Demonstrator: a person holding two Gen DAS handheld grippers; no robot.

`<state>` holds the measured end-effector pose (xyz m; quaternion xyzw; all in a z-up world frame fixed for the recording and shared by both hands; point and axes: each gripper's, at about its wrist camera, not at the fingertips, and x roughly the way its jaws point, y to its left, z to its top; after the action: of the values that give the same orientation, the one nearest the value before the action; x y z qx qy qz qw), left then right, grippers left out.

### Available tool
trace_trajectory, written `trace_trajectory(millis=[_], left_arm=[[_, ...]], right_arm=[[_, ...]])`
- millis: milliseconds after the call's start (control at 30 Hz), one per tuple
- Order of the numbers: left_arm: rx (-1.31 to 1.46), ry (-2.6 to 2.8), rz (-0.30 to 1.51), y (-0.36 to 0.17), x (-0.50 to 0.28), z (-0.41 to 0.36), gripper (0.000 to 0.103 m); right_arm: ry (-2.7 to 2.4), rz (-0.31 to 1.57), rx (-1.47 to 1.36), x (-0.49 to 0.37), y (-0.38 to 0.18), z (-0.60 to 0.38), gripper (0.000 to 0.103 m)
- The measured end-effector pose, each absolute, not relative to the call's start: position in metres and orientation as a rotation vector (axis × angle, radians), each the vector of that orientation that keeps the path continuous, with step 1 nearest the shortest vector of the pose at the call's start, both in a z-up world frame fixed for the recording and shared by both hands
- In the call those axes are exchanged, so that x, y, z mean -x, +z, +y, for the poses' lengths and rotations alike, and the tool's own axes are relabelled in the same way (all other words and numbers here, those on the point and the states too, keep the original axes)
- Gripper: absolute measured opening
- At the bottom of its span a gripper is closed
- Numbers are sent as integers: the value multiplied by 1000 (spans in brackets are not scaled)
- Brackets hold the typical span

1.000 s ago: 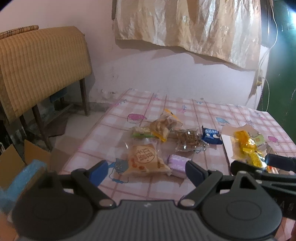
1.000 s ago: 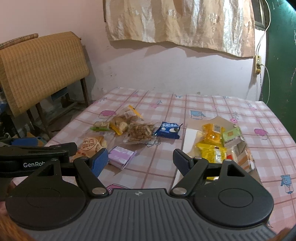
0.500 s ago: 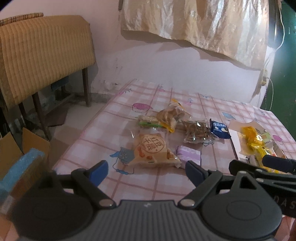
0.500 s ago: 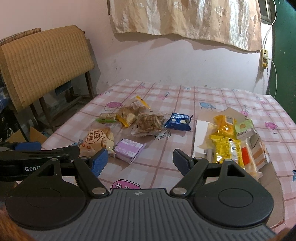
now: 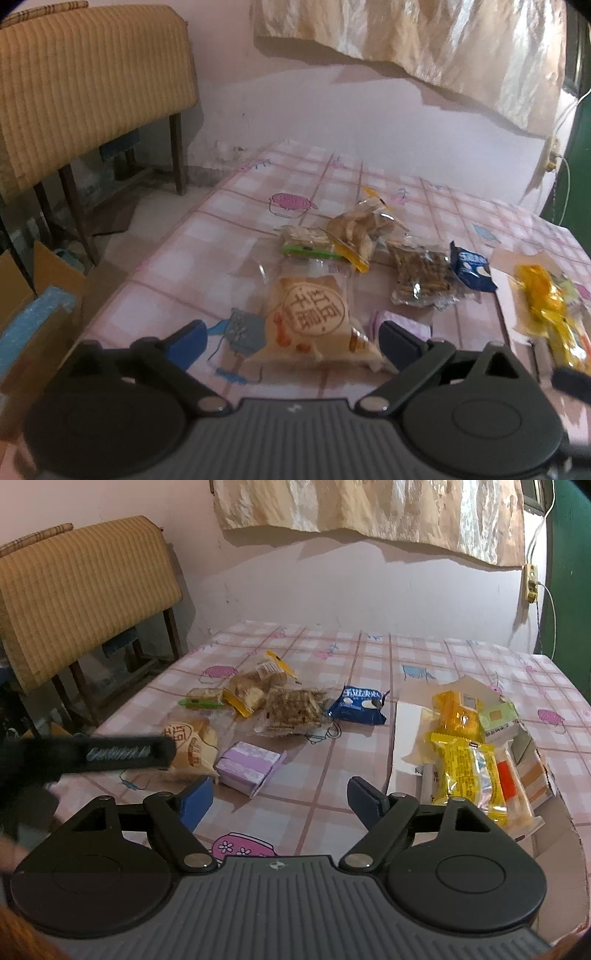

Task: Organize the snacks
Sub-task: 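Grasp the round red-bean cake bag with the left tool while the right tool approaches the purple box, then grasp the purple box with the right tool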

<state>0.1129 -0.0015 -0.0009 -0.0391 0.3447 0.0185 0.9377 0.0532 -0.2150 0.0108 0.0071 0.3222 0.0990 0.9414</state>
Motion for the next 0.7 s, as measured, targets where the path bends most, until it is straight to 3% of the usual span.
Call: trace_trajectory(millis=[167,267,367,500,700], left_arm=[[30,43,766,-19,-146,-10,96],[35,15,803,-29,-157,-8,72],[32,-19,796,-29,-156,-3,64],[33,-20,780,-23,-146,13,57],[26,9,759,-20,-127,35,55]], right_arm=[[192,677,-19,-60,5,-219,101],[189,689,-21,-63,3,-218,101],[189,705,-23,-68,-1,-217,101],[198,729,-33,-77,-4,-211,101],[198,769,-69,-102,-13,-193,101]])
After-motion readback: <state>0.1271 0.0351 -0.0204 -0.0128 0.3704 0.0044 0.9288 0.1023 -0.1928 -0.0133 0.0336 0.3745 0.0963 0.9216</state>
